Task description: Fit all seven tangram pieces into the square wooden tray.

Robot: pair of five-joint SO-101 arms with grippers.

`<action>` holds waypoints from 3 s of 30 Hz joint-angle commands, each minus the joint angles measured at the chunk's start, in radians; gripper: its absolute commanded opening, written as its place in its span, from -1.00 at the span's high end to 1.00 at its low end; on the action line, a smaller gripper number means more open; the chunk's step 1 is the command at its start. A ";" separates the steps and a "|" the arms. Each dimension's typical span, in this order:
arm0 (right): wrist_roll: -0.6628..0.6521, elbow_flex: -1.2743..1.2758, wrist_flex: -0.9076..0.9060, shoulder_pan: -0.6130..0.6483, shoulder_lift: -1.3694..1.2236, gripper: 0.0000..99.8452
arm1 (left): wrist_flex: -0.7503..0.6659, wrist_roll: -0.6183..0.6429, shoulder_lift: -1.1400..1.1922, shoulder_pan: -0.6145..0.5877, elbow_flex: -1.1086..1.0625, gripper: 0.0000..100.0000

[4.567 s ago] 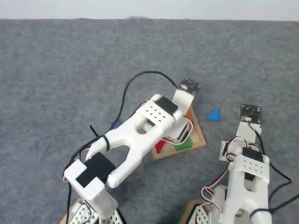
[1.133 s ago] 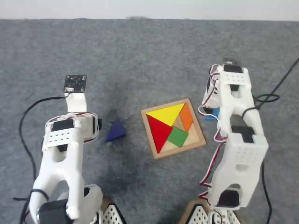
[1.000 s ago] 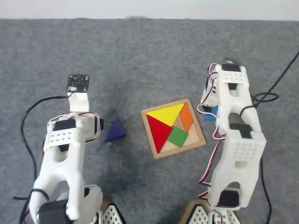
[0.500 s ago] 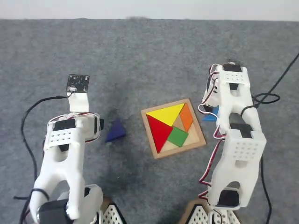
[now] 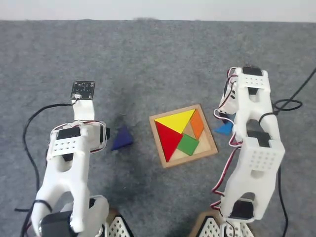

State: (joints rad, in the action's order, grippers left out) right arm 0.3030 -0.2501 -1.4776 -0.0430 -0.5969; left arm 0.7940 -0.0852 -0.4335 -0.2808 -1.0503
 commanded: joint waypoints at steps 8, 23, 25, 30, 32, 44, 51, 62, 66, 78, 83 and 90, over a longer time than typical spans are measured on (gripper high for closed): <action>0.049 0.092 -0.007 0.105 0.134 0.64 | -0.028 0.011 -0.038 0.008 0.007 0.61; 0.094 0.207 0.127 0.035 0.131 0.70 | -0.028 0.011 -0.038 0.009 0.005 0.61; 0.092 0.207 0.140 0.035 0.133 0.75 | -0.026 0.011 -0.038 0.009 0.005 0.61; 0.091 0.207 0.163 0.033 0.140 0.82 | -0.026 0.011 -0.038 0.009 0.005 0.61; 0.066 0.206 0.170 0.033 0.142 0.85 | -0.026 0.011 -0.038 0.009 0.005 0.61; -0.141 0.282 0.177 0.056 0.463 0.95 | -0.026 0.011 -0.038 0.009 0.005 0.61; -0.393 0.493 0.249 0.186 0.671 0.94 | -0.026 0.011 -0.038 0.009 0.004 0.61; -0.353 0.680 0.334 0.168 0.619 0.65 | -0.026 0.011 -0.038 0.008 0.004 0.61; -0.282 0.643 0.387 0.131 0.512 0.65 | -0.026 0.011 -0.038 0.008 -0.005 0.61; -0.157 0.468 0.355 0.097 0.292 0.65 | -0.026 0.011 -0.038 0.009 -0.005 0.61; -0.054 0.437 0.354 0.085 0.283 0.65 | -0.026 0.011 -0.038 0.009 -0.005 0.61; 0.123 0.439 0.354 0.091 0.282 0.65 | -0.026 0.011 -0.038 0.009 -0.005 0.61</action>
State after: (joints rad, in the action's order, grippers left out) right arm 0.3261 0.2440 -1.1231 0.0568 -0.3207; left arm 0.7940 -0.0852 -0.4335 -0.2823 -1.0671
